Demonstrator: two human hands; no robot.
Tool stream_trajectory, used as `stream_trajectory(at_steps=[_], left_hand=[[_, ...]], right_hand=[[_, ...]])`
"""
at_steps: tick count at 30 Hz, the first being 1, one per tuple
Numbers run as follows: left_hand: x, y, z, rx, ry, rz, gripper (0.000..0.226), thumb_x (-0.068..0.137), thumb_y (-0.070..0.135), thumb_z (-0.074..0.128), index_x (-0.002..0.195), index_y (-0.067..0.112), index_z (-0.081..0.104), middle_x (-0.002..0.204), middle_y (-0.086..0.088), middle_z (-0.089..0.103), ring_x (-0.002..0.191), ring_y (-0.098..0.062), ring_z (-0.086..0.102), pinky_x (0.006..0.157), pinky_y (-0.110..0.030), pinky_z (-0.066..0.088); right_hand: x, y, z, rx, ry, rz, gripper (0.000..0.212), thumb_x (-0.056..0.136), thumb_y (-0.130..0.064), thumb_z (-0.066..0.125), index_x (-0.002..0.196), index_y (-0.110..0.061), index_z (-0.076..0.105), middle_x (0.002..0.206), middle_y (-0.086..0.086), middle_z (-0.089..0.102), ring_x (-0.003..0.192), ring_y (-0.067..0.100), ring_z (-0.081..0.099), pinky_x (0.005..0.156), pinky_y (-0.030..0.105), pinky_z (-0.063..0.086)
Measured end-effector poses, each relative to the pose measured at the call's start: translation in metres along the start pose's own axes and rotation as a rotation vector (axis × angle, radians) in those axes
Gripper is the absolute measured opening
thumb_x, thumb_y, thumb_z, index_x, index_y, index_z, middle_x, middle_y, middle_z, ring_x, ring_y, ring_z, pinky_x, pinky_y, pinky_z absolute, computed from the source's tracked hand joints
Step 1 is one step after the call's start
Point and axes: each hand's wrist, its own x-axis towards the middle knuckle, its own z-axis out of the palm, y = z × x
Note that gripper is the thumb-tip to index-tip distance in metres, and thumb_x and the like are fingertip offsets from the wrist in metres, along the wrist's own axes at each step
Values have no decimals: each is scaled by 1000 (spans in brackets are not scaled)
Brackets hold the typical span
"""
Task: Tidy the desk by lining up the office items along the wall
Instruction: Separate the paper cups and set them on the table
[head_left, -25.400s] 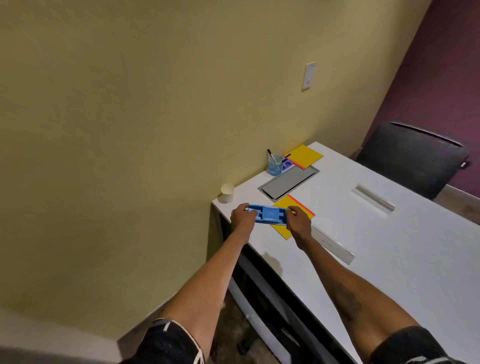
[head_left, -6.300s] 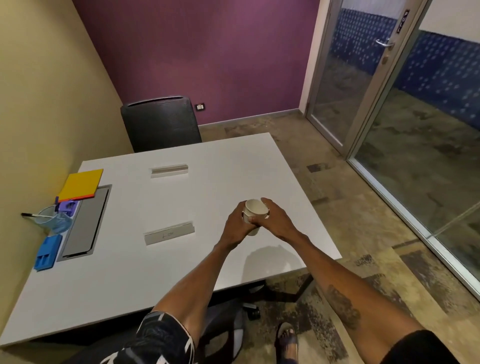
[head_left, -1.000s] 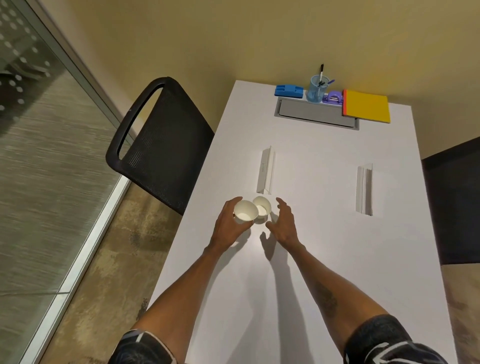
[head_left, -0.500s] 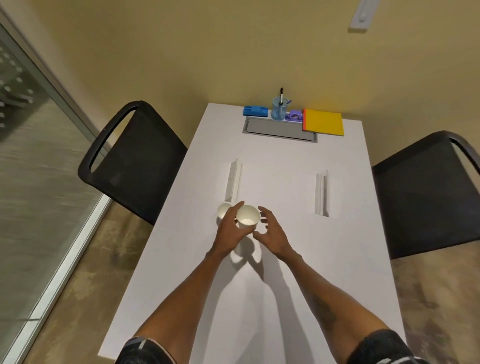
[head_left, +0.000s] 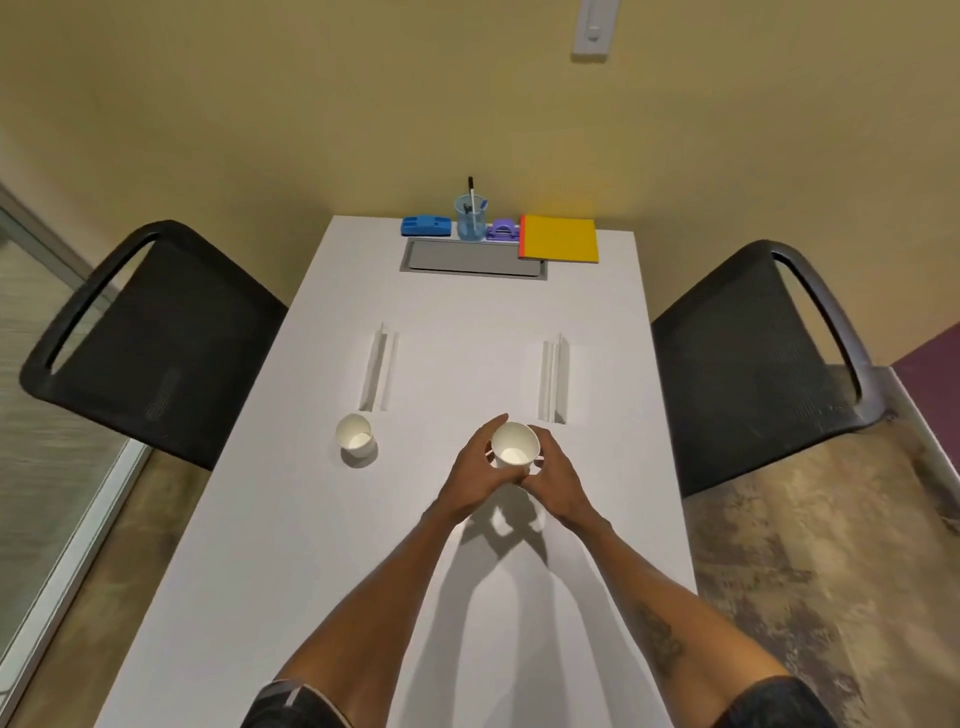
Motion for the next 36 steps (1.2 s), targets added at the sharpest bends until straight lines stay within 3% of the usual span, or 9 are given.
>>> stream_trajectory(at_steps=[8, 13, 16, 19, 23, 27, 31, 36], left_hand=[[13, -5, 34, 98, -49, -56, 91, 73, 45, 81, 149, 33, 33, 146, 16, 44, 130, -3, 44, 110, -26, 35], [22, -23, 33, 350, 53, -59, 64, 89, 33, 68, 146, 21, 40, 144, 4, 48, 131, -14, 47, 110, -30, 37], [26, -35, 27, 502, 46, -57, 50, 92, 28, 64, 138, 18, 49, 142, 2, 50, 131, -16, 48, 102, -17, 34], [28, -45, 23, 581, 35, -75, 43, 95, 26, 59, 135, 13, 52, 140, -1, 52, 130, -16, 48, 92, -5, 28], [35, -59, 20, 639, 39, -116, 43, 94, 28, 59, 135, 14, 53, 139, -2, 52, 129, -20, 49, 97, -15, 30], [43, -66, 19, 665, 21, -134, 44, 93, 23, 59, 135, 13, 52, 139, -2, 50, 127, -18, 51, 97, -16, 32], [46, -73, 19, 620, 16, -151, 42, 93, 25, 60, 133, 15, 52, 137, -1, 51, 123, -16, 57, 101, -27, 42], [49, -76, 20, 663, -21, -136, 44, 92, 20, 58, 135, 14, 50, 138, -1, 50, 124, -15, 55, 101, -23, 38]], right_hand=[[3, 33, -33, 10, 63, 33, 58, 73, -34, 75, 123, -41, 49, 125, -19, 55, 114, 3, 56, 94, 31, 49], [13, 50, -45, -39, 170, 60, 60, 75, -29, 74, 127, -35, 44, 121, -14, 58, 111, 13, 56, 85, 30, 48], [20, 56, -45, -87, 191, 104, 60, 72, -27, 69, 126, -32, 42, 116, -5, 62, 104, 21, 58, 81, 37, 50], [27, 60, -42, -104, 199, 166, 58, 72, -24, 67, 122, -33, 40, 109, -4, 62, 100, 24, 59, 77, 35, 49], [34, 67, -39, -124, 188, 198, 61, 72, -23, 66, 125, -38, 39, 117, -9, 56, 106, 20, 54, 77, 30, 42], [40, 72, -40, -157, 227, 198, 57, 76, -21, 66, 126, -33, 41, 122, -8, 52, 111, 22, 53, 84, 28, 38], [44, 73, -42, -152, 227, 189, 50, 80, -22, 66, 122, -34, 41, 111, -15, 46, 107, 22, 53, 82, 28, 37], [48, 74, -41, -166, 224, 187, 48, 80, -22, 65, 120, -33, 41, 112, -14, 48, 105, 20, 54, 81, 28, 37]])
